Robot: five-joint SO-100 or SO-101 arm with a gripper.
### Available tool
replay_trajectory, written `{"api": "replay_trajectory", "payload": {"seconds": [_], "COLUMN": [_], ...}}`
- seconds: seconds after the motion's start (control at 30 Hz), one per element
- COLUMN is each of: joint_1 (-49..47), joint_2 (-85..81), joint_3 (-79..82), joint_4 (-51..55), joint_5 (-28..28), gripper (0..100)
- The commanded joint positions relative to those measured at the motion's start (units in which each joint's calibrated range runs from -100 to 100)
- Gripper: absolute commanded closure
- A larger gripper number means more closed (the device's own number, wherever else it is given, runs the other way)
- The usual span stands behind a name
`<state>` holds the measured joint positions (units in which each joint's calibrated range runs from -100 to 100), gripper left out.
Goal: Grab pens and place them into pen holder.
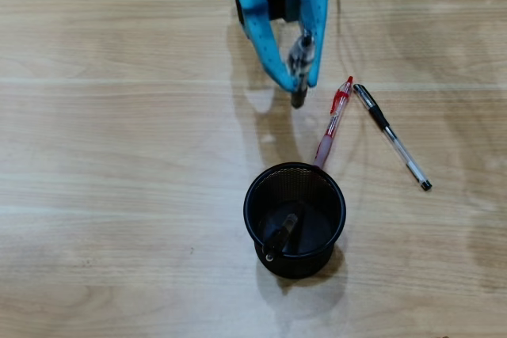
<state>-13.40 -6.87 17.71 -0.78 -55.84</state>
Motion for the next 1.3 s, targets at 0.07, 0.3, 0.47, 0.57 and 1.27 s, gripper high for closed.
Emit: {"api": "replay_trajectory", "payload": {"seconds": [0.07, 0.3, 0.47, 0.57, 1.27], "joint_1": [-0.54, 0.82, 1.0, 1.0, 1.73], "joint_2": [8.68, 17.08, 22.45, 25.31, 30.18], "joint_3": [-1.17, -7.39, -13.88, -17.39, -20.01], "joint_4": [-11.15, -13.38, -13.3, -13.3, -13.3], "joint_5": [0.19, 0.5, 0.55, 0.55, 0.5], "gripper": [98, 98, 98, 98, 84]}}
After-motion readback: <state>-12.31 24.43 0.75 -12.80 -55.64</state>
